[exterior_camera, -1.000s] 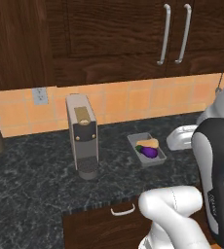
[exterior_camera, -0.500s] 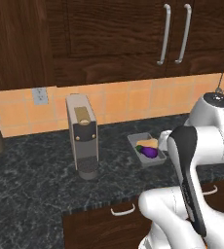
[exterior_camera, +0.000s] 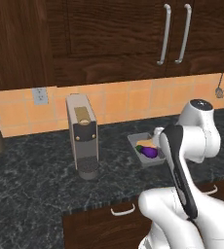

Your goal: Take the meat container that has the shrimp and place it on the second highest rack of the freezer. Then take the vegetable container that has the eggplant and squash and place it on the highest rack of the freezer.

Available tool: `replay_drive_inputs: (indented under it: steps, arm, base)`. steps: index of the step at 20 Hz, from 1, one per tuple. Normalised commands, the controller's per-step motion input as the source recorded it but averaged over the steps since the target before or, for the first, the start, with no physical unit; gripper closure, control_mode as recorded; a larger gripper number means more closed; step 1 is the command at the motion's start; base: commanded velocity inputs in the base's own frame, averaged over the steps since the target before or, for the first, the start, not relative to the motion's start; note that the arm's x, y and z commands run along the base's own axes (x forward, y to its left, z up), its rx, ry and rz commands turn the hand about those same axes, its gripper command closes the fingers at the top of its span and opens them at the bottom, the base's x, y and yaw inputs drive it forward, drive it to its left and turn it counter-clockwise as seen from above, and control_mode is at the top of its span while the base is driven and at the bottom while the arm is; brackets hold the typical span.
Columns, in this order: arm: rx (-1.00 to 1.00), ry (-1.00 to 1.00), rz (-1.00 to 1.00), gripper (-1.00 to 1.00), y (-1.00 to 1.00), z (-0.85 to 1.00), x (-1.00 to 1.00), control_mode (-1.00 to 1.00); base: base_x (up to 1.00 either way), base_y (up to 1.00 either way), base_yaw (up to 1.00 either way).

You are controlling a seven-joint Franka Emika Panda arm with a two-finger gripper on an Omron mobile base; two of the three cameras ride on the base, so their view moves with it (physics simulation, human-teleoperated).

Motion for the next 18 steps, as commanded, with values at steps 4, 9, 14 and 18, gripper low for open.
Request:
replay_drive_inputs:
  steps: [4, 9, 14, 18]
  arm:
    - [0.00, 0.21, -0.15, -1.00, -0.08, -0.42, 0.30, -1.00]
    - [0.01, 0.16, -0.08, -1.00, -0.19, -0.37, 0.38, -1.00]
    - [0.01, 0.02, -0.01, -1.00, -0.02, -0.41, 0.55, -1.00]
    - [0.00, 0.01, -0.02, -1.00, 0.00, -0.41, 0.46, -1.00]
  base:
    - [0.00, 0.00, 0.00]
    - [0.00, 0.00, 0.00]
    - [0.00, 0.00, 0.00]
    - [0.00, 0.00, 0.00]
